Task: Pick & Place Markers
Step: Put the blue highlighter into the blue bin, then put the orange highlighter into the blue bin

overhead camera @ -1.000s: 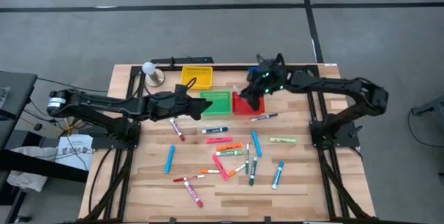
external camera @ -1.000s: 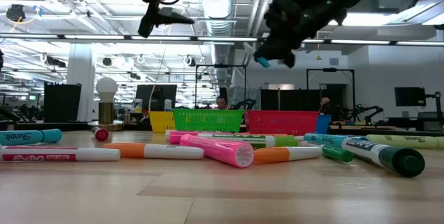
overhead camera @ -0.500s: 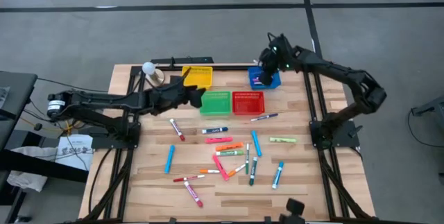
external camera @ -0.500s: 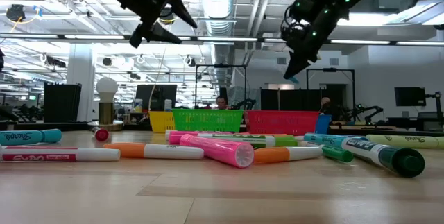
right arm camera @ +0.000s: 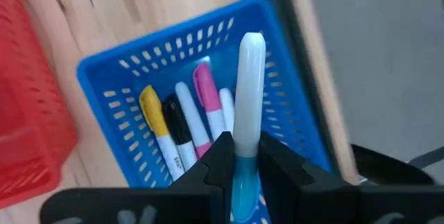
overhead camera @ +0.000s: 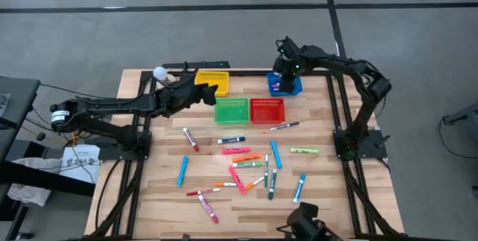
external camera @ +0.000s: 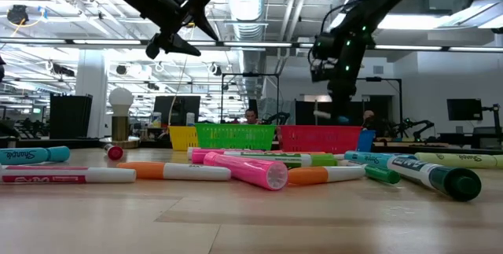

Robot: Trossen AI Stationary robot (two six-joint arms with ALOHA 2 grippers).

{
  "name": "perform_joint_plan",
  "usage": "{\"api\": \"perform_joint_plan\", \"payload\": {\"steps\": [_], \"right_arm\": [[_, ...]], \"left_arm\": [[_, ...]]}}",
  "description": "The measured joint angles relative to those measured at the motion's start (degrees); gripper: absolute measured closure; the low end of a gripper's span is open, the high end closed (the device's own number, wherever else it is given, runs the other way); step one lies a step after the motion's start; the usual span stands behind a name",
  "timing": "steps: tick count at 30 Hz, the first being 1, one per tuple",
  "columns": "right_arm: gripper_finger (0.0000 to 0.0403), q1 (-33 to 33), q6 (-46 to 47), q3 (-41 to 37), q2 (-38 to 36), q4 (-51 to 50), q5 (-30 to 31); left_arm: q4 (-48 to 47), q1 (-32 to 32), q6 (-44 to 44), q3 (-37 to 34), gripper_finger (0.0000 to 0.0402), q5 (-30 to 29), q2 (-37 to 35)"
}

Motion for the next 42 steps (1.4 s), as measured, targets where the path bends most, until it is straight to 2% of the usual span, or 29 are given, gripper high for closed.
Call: {"api": "perform_joint_plan", "payload": {"steps": [12, 22, 32, 42], "right_arm": [[0.0356, -0.1, -1.6, 0.0, 9.5, 0.0, 0.0], [0.0352, -0.1, -1.5, 0.0, 10.0, -0.2, 0.0], [0.0305, -0.1, -1.0, 0.1, 10.0, -2.0, 0.2], [0.0303, 0.0, 0.9, 7.8, 9.9, -9.6, 1.3]], "left_arm": [[0.2, 0.1, 0.0, 0.0, 0.0153, 0.0, 0.0], [0.2, 0.1, 0.0, 0.0, 0.0153, 0.0, 0.0], [0.2, 0.1, 0.0, 0.0, 0.0153, 1.3, 0.0], [0.2, 0.1, 0.0, 0.0, 0.0153, 3.4, 0.0]]}}
